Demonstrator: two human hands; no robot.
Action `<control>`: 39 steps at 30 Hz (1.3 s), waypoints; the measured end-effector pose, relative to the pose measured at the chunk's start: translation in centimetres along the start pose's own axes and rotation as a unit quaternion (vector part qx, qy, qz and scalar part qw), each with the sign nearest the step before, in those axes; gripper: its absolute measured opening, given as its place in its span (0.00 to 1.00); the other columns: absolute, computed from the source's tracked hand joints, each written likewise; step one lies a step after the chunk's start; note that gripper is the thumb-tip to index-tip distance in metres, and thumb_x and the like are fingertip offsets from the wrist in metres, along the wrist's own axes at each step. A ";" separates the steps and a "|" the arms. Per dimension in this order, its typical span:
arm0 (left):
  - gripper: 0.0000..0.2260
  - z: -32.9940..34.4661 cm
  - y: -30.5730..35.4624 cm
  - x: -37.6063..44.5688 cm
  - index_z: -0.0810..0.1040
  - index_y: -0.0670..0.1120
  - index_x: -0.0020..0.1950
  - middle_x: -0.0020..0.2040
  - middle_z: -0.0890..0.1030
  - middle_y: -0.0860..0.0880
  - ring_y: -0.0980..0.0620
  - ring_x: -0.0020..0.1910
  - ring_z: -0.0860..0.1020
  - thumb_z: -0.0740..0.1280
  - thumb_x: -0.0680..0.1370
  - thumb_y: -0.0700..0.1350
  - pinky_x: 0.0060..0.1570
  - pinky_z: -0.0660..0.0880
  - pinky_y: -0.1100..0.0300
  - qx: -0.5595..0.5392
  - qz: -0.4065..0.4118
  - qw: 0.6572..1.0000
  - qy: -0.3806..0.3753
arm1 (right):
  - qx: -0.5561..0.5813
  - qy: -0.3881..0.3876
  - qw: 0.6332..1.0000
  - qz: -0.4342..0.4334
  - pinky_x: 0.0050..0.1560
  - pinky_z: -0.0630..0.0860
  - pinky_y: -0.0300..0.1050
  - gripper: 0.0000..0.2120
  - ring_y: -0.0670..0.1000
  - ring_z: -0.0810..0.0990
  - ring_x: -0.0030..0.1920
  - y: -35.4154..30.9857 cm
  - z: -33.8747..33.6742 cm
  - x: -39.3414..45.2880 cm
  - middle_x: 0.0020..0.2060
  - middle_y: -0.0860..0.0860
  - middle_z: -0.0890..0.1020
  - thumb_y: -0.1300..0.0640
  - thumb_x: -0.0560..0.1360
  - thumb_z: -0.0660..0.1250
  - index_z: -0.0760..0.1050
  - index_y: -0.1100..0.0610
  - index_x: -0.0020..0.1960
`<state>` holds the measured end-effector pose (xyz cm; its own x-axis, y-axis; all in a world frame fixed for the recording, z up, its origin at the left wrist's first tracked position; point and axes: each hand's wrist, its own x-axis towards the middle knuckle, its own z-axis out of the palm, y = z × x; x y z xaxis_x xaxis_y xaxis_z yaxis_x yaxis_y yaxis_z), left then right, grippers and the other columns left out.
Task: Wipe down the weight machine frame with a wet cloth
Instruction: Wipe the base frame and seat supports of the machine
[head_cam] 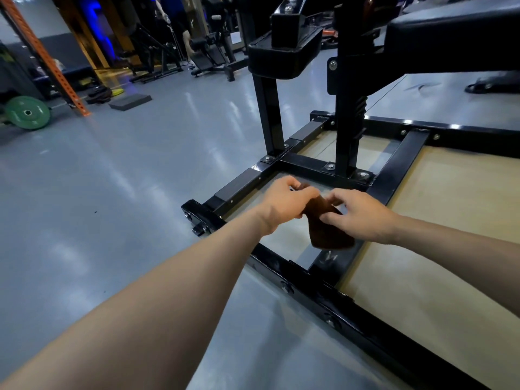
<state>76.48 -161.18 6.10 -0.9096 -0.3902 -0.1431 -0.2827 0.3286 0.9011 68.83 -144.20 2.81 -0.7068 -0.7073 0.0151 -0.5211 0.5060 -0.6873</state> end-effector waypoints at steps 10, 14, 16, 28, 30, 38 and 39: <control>0.08 0.3 0.6 -0.2 0.75 0.44 0.53 0.51 0.77 0.43 0.46 0.51 0.79 0.69 0.76 0.36 0.48 0.80 0.56 -0.106 -0.031 0.989 -0.098 | -0.020 0.005 0.996 -0.086 0.39 0.74 0.35 0.39 0.41 0.81 0.38 -0.3 1.6 -1.2 0.47 0.44 0.82 0.31 0.74 0.66 0.54 0.39 0.79; 0.03 -0.1 0.6 -0.7 0.77 0.39 0.50 0.48 0.79 0.41 0.48 0.47 0.80 0.66 0.78 0.35 0.44 0.82 0.58 -0.120 -0.044 0.986 -0.109 | -0.041 -0.006 0.995 -0.087 0.36 0.74 0.43 0.31 0.44 0.79 0.34 -0.4 1.5 -1.3 0.35 0.49 0.81 0.29 0.78 0.53 0.56 0.40 0.76; 0.07 0.1 0.1 -0.8 0.79 0.34 0.53 0.47 0.81 0.40 0.46 0.47 0.82 0.65 0.78 0.35 0.53 0.84 0.52 -0.131 -0.060 0.984 -0.109 | -0.061 -0.017 0.993 -0.101 0.39 0.74 0.45 0.27 0.46 0.79 0.35 -0.2 1.5 -1.3 0.35 0.50 0.81 0.34 0.82 0.47 0.54 0.40 0.78; 0.10 -1.0 -9.0 1.1 0.78 0.46 0.56 0.54 0.81 0.49 0.47 0.52 0.79 0.60 0.82 0.50 0.60 0.78 0.48 0.337 -0.076 0.936 -0.061 | -0.005 0.027 0.974 0.226 0.46 0.68 0.49 0.20 0.61 0.79 0.51 10.3 1.8 -0.2 0.52 0.60 0.79 0.54 0.87 0.47 0.75 0.63 0.58; 0.13 -1.1 -10.2 1.3 0.77 0.45 0.57 0.56 0.80 0.47 0.44 0.54 0.78 0.57 0.83 0.50 0.60 0.78 0.46 0.437 -0.059 0.893 -0.085 | 0.019 0.040 0.968 0.247 0.44 0.70 0.48 0.16 0.58 0.79 0.48 11.4 2.0 0.4 0.51 0.57 0.79 0.50 0.86 0.49 0.70 0.56 0.64; 0.24 2.5 -11.7 4.0 0.61 0.46 0.79 0.79 0.60 0.40 0.34 0.78 0.57 0.56 0.83 0.50 0.72 0.61 0.31 0.550 -0.214 0.802 -0.096 | -0.213 -0.022 0.974 0.075 0.58 0.76 0.54 0.23 0.55 0.77 0.59 14.8 3.3 -0.1 0.67 0.50 0.75 0.44 0.86 0.54 0.63 0.43 0.80; 0.28 3.3 -12.1 4.1 0.54 0.48 0.83 0.82 0.52 0.39 0.33 0.80 0.51 0.55 0.83 0.52 0.74 0.57 0.30 0.478 -0.268 0.835 -0.055 | -0.212 -0.014 0.974 0.078 0.58 0.76 0.54 0.23 0.55 0.77 0.59 15.1 3.7 0.0 0.67 0.50 0.75 0.44 0.86 0.54 0.62 0.43 0.80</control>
<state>75.12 -163.91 -6.74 -0.5823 -0.6369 -0.5052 -0.7238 0.6892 -0.0345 62.73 -138.39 -10.22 -0.7826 -0.6160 -0.0895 -0.5638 0.7624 -0.3177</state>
